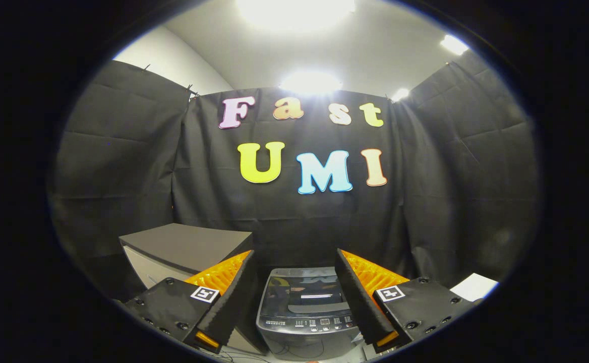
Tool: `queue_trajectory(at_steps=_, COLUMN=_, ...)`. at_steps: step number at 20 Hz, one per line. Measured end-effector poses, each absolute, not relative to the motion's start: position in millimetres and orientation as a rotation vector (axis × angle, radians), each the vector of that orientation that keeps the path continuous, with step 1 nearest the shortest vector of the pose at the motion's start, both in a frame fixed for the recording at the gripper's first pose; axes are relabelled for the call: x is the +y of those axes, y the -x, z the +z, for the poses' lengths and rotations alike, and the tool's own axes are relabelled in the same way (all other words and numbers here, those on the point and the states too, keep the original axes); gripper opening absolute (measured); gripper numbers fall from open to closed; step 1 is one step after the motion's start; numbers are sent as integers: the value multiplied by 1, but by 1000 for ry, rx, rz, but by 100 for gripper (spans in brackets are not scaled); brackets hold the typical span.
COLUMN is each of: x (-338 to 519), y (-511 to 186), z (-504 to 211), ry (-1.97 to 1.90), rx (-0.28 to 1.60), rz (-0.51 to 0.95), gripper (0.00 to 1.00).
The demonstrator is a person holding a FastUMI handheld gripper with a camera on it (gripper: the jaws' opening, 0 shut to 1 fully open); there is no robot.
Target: Put the clothes into the washing machine and then close the washing machine lid.
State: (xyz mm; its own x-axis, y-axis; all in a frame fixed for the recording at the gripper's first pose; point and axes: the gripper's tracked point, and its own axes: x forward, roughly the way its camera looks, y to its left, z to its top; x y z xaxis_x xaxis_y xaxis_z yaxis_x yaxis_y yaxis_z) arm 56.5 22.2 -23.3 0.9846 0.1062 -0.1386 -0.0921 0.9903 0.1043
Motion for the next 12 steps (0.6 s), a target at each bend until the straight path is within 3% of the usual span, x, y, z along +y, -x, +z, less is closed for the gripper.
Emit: queue_trajectory(at_steps=12, x=29, y=-37, z=-19, ry=-107, rx=133, rz=97, gripper=97)
